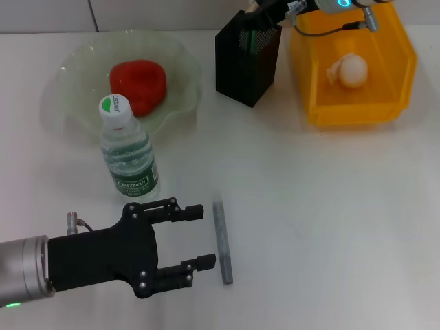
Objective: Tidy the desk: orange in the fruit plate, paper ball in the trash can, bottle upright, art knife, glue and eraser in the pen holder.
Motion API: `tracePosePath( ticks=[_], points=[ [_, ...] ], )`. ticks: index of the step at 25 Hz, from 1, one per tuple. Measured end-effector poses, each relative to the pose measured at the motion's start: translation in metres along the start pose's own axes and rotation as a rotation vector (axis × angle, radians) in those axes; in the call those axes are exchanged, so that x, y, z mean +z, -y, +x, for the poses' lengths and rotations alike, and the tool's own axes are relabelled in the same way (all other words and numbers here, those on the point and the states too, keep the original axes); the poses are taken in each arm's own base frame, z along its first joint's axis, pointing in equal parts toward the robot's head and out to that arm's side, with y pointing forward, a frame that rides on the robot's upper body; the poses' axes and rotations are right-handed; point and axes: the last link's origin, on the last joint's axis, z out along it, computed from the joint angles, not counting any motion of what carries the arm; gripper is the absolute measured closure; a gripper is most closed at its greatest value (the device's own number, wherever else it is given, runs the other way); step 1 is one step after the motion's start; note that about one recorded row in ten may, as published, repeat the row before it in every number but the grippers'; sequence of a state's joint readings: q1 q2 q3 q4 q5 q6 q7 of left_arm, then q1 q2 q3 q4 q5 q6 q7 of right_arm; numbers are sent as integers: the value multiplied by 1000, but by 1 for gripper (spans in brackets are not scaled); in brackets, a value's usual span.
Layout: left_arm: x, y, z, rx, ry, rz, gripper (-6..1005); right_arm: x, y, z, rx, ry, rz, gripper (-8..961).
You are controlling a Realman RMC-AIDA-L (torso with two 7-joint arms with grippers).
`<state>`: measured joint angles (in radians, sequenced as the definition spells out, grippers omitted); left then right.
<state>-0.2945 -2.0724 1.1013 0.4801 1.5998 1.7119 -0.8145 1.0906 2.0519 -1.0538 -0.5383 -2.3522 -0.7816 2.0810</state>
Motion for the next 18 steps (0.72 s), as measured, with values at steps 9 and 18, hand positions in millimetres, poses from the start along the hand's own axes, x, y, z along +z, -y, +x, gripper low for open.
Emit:
tracePosePath(
  ticks=[9, 18],
  points=[
    [0, 0, 0, 1, -1, -1, 344, -2, 1, -4, 6, 16, 1, 476],
    [-1, 1, 5, 9, -18, -11, 345, -51, 9, -9, 146, 29, -84, 388]
  ],
)
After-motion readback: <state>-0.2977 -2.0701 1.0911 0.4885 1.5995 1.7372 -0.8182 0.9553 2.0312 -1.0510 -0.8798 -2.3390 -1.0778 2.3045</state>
